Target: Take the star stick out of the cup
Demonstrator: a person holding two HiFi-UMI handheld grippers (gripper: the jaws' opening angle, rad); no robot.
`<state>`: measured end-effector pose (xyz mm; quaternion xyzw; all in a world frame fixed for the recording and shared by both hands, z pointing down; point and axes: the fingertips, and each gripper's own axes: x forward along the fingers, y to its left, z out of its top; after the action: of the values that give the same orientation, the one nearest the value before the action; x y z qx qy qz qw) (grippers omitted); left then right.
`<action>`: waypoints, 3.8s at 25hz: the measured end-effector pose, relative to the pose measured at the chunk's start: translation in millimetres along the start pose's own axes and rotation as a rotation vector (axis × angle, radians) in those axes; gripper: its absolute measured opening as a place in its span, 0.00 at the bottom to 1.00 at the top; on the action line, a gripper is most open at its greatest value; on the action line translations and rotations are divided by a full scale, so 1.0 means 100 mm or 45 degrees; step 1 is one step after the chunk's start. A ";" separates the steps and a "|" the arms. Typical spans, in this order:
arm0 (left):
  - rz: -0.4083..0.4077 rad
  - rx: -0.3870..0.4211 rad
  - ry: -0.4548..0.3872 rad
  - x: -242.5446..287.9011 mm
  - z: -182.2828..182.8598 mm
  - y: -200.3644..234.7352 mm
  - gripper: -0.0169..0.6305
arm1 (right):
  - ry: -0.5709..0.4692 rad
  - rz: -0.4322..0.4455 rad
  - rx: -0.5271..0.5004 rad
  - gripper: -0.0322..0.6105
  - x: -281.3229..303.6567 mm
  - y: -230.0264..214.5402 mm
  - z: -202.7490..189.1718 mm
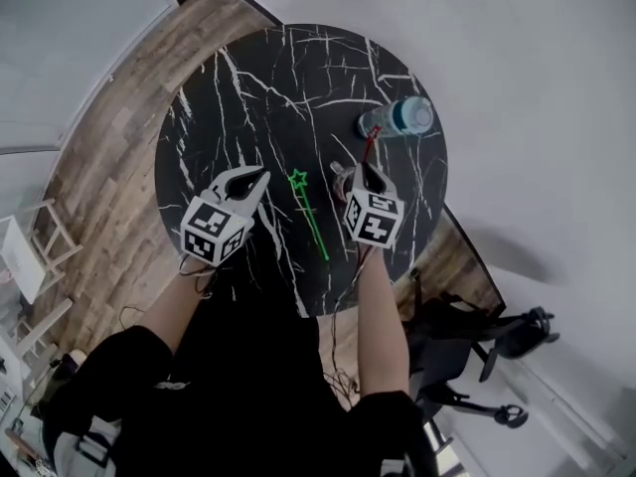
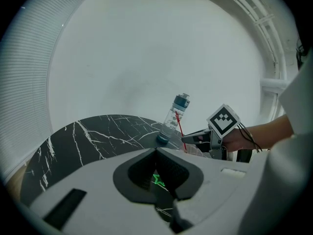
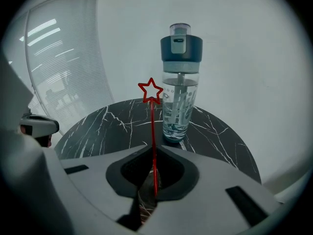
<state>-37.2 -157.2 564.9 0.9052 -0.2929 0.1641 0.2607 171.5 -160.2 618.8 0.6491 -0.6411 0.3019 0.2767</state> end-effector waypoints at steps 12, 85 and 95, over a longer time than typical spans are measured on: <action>0.103 0.007 -0.040 -0.27 0.04 -0.31 0.03 | -0.119 0.136 -0.036 0.07 -0.28 0.10 0.14; 0.186 -0.085 0.118 -0.25 -0.98 -0.80 0.03 | 0.196 0.547 0.016 0.07 -0.79 1.04 -1.28; 0.128 -0.129 0.210 -0.24 -1.23 -0.62 0.03 | 0.283 0.457 0.015 0.07 -0.49 1.06 -1.48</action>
<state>-34.7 -33.5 630.6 0.8584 -0.3233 0.2360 0.3210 59.9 -19.9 677.6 0.4890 -0.7101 0.4197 0.2837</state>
